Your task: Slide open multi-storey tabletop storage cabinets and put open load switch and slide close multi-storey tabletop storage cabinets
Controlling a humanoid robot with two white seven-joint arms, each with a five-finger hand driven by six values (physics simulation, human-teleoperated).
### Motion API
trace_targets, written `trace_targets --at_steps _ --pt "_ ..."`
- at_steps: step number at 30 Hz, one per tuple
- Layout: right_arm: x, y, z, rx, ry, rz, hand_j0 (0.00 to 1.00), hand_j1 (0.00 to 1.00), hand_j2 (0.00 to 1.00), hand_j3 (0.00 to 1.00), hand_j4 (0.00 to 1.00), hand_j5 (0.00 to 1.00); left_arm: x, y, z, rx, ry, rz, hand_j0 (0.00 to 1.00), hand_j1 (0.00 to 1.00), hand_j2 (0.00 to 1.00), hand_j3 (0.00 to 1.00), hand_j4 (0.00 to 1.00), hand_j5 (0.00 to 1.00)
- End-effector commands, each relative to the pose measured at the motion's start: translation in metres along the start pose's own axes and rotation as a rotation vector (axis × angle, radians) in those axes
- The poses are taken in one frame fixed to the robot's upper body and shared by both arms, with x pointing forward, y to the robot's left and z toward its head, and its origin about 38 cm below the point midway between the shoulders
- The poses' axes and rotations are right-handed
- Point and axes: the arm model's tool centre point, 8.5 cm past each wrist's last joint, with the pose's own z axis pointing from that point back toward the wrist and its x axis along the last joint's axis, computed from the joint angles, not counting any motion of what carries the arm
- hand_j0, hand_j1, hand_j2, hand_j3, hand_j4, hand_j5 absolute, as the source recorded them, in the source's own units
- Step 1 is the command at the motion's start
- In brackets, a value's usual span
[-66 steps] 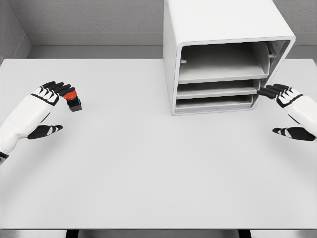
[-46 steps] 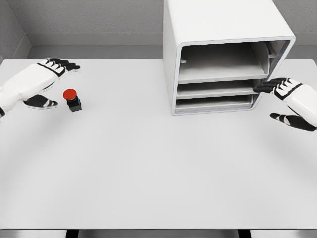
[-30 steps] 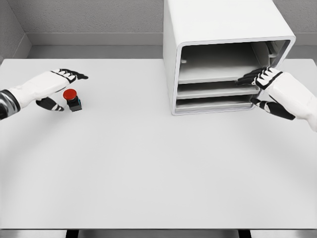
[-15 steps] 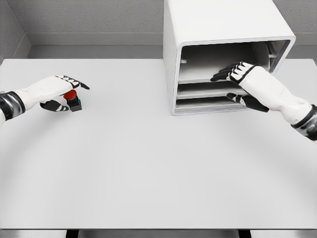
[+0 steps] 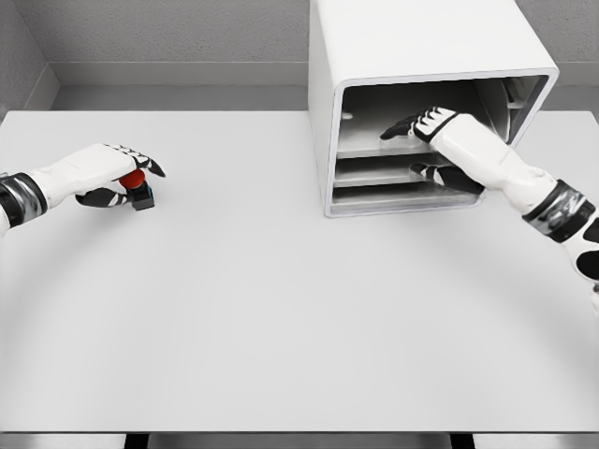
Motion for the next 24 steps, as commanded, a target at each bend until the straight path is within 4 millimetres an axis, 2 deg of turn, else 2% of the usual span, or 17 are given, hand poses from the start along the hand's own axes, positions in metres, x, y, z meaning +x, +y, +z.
trace_targets --at_steps 1,11,14,21,24 --pt "-0.008 0.013 0.002 0.017 0.031 -0.03 0.73 0.73 0.73 0.73 0.73 0.73 0.0 0.001 0.0 0.004 0.0 0.005 0.67 0.67 0.67 0.67 0.67 0.67" --pt "-0.021 0.022 -0.004 0.029 0.066 -0.042 0.74 0.74 0.74 0.74 0.74 0.74 -0.002 0.001 0.002 0.004 0.004 0.004 0.65 0.65 0.65 0.65 0.65 0.65" --pt "-0.019 0.025 -0.005 0.038 0.06 -0.046 0.74 0.74 0.74 0.74 0.74 0.74 -0.012 0.002 0.013 -0.012 0.029 -0.014 0.65 0.65 0.65 0.65 0.65 0.65" --pt "-0.02 0.028 -0.002 0.042 0.065 -0.052 0.77 0.77 0.77 0.77 0.77 0.77 -0.01 0.003 0.012 -0.01 0.027 -0.018 0.49 0.49 0.49 0.49 0.49 0.49" --pt "-0.02 0.028 0.0 0.046 0.066 -0.052 0.77 0.77 0.77 0.77 0.77 0.77 -0.009 0.005 0.012 -0.006 0.024 -0.024 0.46 0.46 0.46 0.46 0.46 0.46"
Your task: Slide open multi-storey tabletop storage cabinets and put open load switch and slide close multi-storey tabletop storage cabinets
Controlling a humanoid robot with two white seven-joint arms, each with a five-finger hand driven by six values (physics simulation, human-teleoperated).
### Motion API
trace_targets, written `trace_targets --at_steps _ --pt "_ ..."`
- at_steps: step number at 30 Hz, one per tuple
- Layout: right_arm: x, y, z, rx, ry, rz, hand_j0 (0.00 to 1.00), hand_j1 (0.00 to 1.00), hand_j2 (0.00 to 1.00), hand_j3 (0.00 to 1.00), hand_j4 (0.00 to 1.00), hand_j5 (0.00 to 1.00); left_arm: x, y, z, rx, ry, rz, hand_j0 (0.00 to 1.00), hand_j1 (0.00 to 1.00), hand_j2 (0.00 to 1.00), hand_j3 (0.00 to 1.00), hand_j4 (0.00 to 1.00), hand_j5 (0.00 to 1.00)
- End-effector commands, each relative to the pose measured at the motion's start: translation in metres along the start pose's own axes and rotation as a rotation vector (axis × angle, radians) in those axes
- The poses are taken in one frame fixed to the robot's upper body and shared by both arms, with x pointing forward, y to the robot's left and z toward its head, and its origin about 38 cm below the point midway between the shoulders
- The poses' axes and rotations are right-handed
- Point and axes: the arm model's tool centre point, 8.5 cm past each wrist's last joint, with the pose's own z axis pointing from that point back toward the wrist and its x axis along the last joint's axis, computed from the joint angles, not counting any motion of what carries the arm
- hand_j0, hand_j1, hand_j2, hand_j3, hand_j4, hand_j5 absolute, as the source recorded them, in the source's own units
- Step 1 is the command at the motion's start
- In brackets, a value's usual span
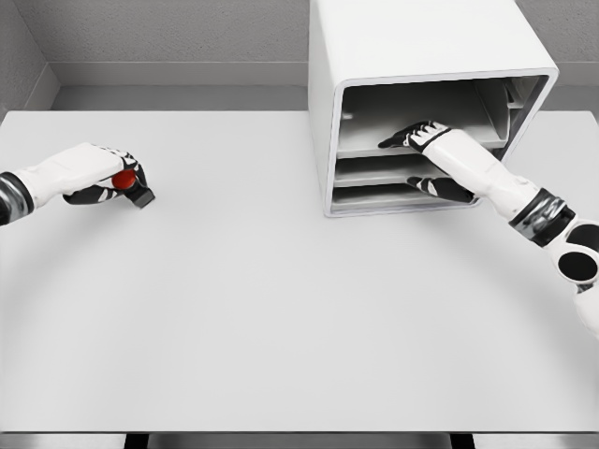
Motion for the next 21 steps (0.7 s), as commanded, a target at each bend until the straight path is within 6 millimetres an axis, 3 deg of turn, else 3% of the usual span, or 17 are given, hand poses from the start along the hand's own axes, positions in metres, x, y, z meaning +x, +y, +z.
trace_targets --at_steps 1,21 --pt "0.0 -0.001 0.001 0.001 0.001 0.003 0.77 0.77 0.77 0.77 0.77 0.77 0.0 0.002 0.001 0.008 -0.001 0.002 0.46 0.46 0.46 0.46 0.46 0.46" --pt "-0.002 -0.014 0.029 0.021 0.011 0.031 0.77 0.77 0.77 0.77 0.77 0.77 0.017 0.021 0.001 0.067 -0.04 -0.037 0.43 0.43 0.43 0.43 0.43 0.43"
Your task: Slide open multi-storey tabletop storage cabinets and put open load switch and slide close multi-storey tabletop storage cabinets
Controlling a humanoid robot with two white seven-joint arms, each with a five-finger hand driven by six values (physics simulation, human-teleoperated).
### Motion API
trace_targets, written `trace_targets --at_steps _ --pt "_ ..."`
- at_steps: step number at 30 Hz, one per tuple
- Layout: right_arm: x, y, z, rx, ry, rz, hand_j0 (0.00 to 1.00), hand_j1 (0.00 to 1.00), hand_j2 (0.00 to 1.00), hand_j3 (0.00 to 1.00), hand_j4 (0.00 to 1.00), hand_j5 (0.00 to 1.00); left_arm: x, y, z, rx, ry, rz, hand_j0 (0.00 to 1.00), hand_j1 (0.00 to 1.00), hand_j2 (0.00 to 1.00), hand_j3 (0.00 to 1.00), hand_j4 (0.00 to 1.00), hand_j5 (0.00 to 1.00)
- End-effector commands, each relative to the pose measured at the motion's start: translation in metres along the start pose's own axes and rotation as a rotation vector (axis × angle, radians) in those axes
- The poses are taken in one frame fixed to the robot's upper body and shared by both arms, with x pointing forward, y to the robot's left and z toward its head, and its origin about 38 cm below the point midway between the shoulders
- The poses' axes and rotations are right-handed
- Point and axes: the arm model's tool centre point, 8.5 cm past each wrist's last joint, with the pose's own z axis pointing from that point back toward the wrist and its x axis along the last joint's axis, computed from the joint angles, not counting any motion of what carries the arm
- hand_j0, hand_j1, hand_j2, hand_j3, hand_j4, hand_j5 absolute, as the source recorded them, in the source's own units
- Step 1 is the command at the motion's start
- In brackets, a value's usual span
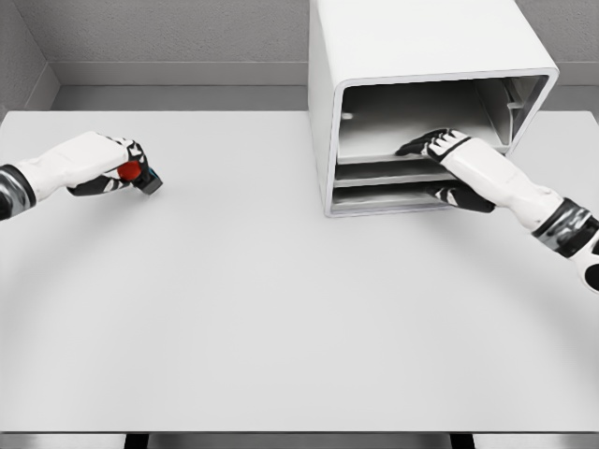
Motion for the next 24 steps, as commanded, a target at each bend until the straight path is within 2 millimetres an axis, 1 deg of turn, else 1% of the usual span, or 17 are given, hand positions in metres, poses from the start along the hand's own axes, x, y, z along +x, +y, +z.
trace_targets --at_steps 1,6,8,12,15,18,21,22,24 --pt "0.002 -0.008 0.003 -0.008 -0.009 0.008 0.77 0.77 0.77 0.77 0.77 0.77 0.004 0.006 0.0 0.02 -0.01 -0.007 0.43 0.43 0.43 0.43 0.43 0.43" --pt "0.002 -0.01 0.008 0.0 -0.009 0.014 0.76 0.76 0.76 0.76 0.76 0.76 0.01 0.012 0.0 0.035 -0.022 -0.021 0.43 0.43 0.43 0.43 0.43 0.43" --pt "0.003 -0.014 0.015 -0.021 -0.001 0.016 0.76 0.76 0.76 0.76 0.76 0.76 0.01 0.013 0.0 0.036 -0.022 -0.024 0.43 0.43 0.43 0.43 0.43 0.43" --pt "0.004 -0.016 0.018 -0.025 0.0 0.02 0.76 0.76 0.76 0.76 0.76 0.76 0.022 0.016 0.002 0.06 -0.055 -0.033 0.43 0.43 0.43 0.43 0.43 0.43" --pt "0.004 -0.018 0.021 -0.018 0.001 0.031 0.76 0.76 0.76 0.76 0.76 0.76 0.025 0.02 0.002 0.073 -0.066 -0.034 0.43 0.43 0.43 0.43 0.43 0.43" --pt "0.004 -0.02 0.022 -0.02 0.001 0.029 0.72 0.72 0.72 0.72 0.72 0.72 0.028 0.022 0.003 0.079 -0.073 -0.041 0.43 0.43 0.43 0.43 0.43 0.43" --pt "0.003 -0.016 0.024 -0.015 0.005 0.023 0.7 0.7 0.7 0.7 0.7 0.7 0.032 0.024 0.004 0.086 -0.08 -0.051 0.43 0.43 0.43 0.43 0.43 0.43" --pt "0.003 -0.015 0.024 -0.013 0.006 0.021 0.68 0.68 0.68 0.68 0.68 0.68 0.032 0.025 0.004 0.087 -0.081 -0.052 0.43 0.43 0.43 0.43 0.43 0.43" --pt "0.003 -0.013 0.026 -0.006 0.008 0.019 0.68 0.68 0.68 0.68 0.68 0.68 0.036 0.026 0.005 0.1 -0.096 -0.044 0.43 0.43 0.43 0.43 0.43 0.43"
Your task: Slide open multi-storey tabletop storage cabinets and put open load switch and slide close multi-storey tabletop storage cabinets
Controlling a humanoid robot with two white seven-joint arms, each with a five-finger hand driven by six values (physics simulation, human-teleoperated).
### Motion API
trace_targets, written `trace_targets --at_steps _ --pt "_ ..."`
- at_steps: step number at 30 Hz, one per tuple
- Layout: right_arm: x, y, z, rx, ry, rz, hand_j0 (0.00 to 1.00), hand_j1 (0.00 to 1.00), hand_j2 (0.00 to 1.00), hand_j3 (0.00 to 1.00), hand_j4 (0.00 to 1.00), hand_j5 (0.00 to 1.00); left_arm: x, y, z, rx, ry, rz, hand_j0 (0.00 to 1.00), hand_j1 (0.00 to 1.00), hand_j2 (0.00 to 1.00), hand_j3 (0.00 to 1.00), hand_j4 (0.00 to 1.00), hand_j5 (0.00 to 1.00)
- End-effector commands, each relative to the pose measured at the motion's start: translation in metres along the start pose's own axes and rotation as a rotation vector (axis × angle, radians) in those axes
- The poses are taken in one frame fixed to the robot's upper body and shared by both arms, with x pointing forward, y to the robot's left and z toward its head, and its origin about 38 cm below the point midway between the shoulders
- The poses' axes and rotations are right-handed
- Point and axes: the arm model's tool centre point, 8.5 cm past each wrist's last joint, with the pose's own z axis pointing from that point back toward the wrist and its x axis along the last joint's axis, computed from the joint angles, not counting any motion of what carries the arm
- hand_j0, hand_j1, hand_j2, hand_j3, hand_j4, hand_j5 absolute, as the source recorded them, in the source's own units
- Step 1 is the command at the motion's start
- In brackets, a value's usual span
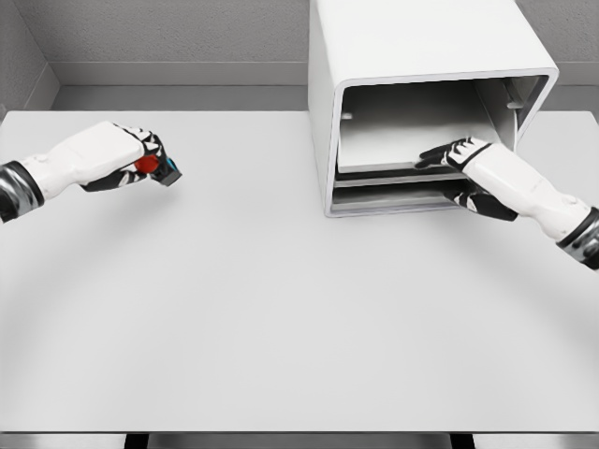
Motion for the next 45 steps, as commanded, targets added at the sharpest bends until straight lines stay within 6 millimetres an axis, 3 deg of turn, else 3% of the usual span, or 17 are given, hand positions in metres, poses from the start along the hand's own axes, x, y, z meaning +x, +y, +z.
trace_targets --at_steps 1,16,31,42,45 --pt "-0.001 -0.001 0.001 0.0 0.001 0.0 0.68 0.68 0.68 0.68 0.68 0.68 0.004 0.006 0.0 0.02 -0.012 0.0 0.43 0.43 0.43 0.43 0.43 0.43" --pt "0.0 -0.013 0.017 -0.01 0.014 0.024 0.68 0.68 0.68 0.68 0.68 0.68 0.017 0.014 0.002 0.05 -0.048 -0.017 0.43 0.43 0.43 0.43 0.43 0.43" --pt "0.006 -0.027 0.047 -0.041 0.038 0.036 0.68 0.68 0.68 0.68 0.68 0.68 0.037 0.025 0.001 0.098 -0.102 -0.032 0.44 0.44 0.44 0.44 0.44 0.44" --pt "0.009 -0.033 0.037 -0.086 0.019 0.017 0.68 0.68 0.68 0.68 0.68 0.68 0.04 0.028 0.002 0.106 -0.109 -0.044 0.44 0.44 0.44 0.44 0.44 0.44" --pt "0.013 -0.032 0.025 -0.119 -0.001 0.005 0.68 0.68 0.68 0.68 0.68 0.68 0.041 0.028 0.002 0.107 -0.111 -0.044 0.44 0.44 0.44 0.44 0.44 0.44"
